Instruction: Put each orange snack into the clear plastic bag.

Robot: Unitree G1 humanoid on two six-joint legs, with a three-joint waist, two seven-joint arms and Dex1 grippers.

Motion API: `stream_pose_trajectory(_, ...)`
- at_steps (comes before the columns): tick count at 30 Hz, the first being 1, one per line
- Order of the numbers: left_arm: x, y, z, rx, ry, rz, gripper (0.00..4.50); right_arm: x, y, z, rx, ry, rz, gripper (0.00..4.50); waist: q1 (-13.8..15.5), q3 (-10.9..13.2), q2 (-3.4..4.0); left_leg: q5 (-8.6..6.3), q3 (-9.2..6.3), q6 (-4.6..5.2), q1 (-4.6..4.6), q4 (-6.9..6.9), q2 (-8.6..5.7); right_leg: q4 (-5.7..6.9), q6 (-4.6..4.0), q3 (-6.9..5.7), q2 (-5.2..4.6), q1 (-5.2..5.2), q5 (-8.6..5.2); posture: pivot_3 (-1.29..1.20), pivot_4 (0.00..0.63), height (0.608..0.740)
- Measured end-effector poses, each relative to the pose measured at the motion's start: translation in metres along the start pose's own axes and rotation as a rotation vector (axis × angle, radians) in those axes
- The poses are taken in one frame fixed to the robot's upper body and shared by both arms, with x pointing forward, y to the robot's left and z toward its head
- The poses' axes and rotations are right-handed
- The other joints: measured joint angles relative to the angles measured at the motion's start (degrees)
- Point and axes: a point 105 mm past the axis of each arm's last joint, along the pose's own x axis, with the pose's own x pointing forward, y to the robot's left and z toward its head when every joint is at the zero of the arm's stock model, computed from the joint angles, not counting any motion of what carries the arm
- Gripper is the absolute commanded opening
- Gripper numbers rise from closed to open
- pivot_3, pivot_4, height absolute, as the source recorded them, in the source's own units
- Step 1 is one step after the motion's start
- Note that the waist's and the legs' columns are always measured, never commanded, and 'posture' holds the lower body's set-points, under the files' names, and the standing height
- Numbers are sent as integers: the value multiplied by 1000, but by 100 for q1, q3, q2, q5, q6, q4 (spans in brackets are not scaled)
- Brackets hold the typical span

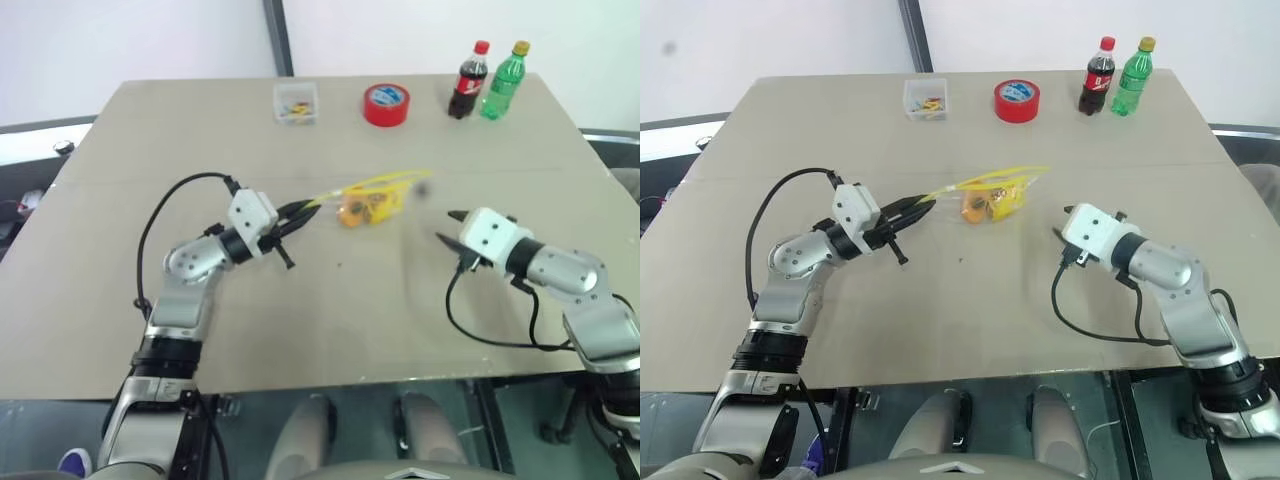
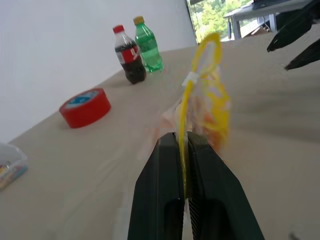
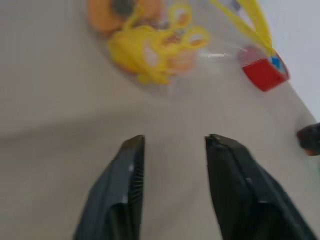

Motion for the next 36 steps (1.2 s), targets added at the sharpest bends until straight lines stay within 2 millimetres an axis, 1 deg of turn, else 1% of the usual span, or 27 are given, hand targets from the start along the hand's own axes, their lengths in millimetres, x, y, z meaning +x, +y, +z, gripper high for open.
stream_pose_trajectory(2, 1, -2, 5, 28, -10, -9, 0, 0, 3, 12, -10, -38, 24, 2646, -3, 0, 0, 0, -5, 0, 27, 0, 2, -3, 0, -6, 3, 27, -1, 0, 150, 740)
stream_pose_trajectory(3, 1, -4, 6, 50, -12, -15, 0, 5, 4, 26, -44, -80, 47, 2646, -33, 0, 1, 0, 2, 0, 37, 0, 2, -2, 0, -3, 4, 31, -1, 0, 150, 740)
stream_pose_trajectory(6, 1, -8, 4, 70, -3, -30, 0, 13, 5, 49, -119, -151, 67, 2646, -37, 0, 0, 1, -3, -1, 37, 2, 3, -2, 0, -7, 8, 31, -1, 0, 150, 740)
stream_pose_trajectory(8, -1, -9, 3, 92, 8, -38, 0, 29, 10, 75, -231, -229, 93, 2646, -35, 0, 0, 1, -8, -2, 35, 1, 3, -1, 0, -10, 9, 29, 0, 0, 150, 740)
stream_pose_trajectory(11, -1, -10, 4, 112, 8, -47, 0, 45, 19, 91, -330, -279, 128, 2646, -22, 0, 0, 1, -11, -2, 27, 0, 1, -6, -1, -13, 3, 27, 0, 0, 150, 740)
stream_pose_trajectory(15, -2, -10, 3, 132, 15, -50, 0, 58, 28, 92, -385, -287, 158, 2646, 21, 0, -1, 6, -16, -11, 12, 0, -4, -26, -1, -19, -3, 27, -1, 0, 150, 740)
stream_pose_trajectory(17, -2, -10, 3, 133, 16, -49, 0, 62, 30, 90, -403, -283, 162, 2646, 17, 0, -1, 8, -15, -14, 10, -2, -4, -32, -1, -19, -2, 27, -1, 0, 150, 740)
stream_pose_trajectory(23, -2, -11, 2, 137, 23, -45, 0, 72, 22, 91, -470, -277, 118, 2646, 0, 0, 0, 4, -18, -6, 12, -7, -3, -27, -1, -22, 1, 25, -1, 0, 150, 740)
stream_pose_trajectory(28, -2, -10, 1, 140, 27, -39, 0, 75, 22, 89, -510, -276, 111, 2646, -5, 0, 0, 3, -17, -6, 12, -7, -4, -27, -1, -22, 0, 25, -1, 0, 150, 740)
stream_pose_trajectory(29, -2, -10, 1, 141, 27, -38, 0, 76, 22, 89, -509, -275, 113, 2149, -5, 0, 0, 3, -17, -6, 13, -6, -4, -27, -1, -22, 0, 25, -1, 0, 150, 740)
stream_pose_trajectory(31, -2, -10, 1, 141, 27, -38, 0, 77, 24, 90, -516, -284, 115, 1496, -6, 0, 0, 3, -17, -6, 13, -7, -4, -26, -1, -22, 0, 25, -1, 0, 150, 740)
stream_pose_trajectory(32, -2, -10, 1, 141, 27, -37, 0, 77, 25, 91, -521, -290, 114, 1020, -6, 0, 0, 3, -17, -6, 13, -7, -4, -26, -1, -22, 0, 25, -1, 0, 150, 740)
stream_pose_trajectory(36, -2, -10, 1, 141, 28, -37, 0, 78, 24, 93, -556, -301, 108, 1020, -9, 0, 0, 3, -16, -6, 13, -6, -4, -25, -1, -21, 0, 24, 0, 0, 150, 740)
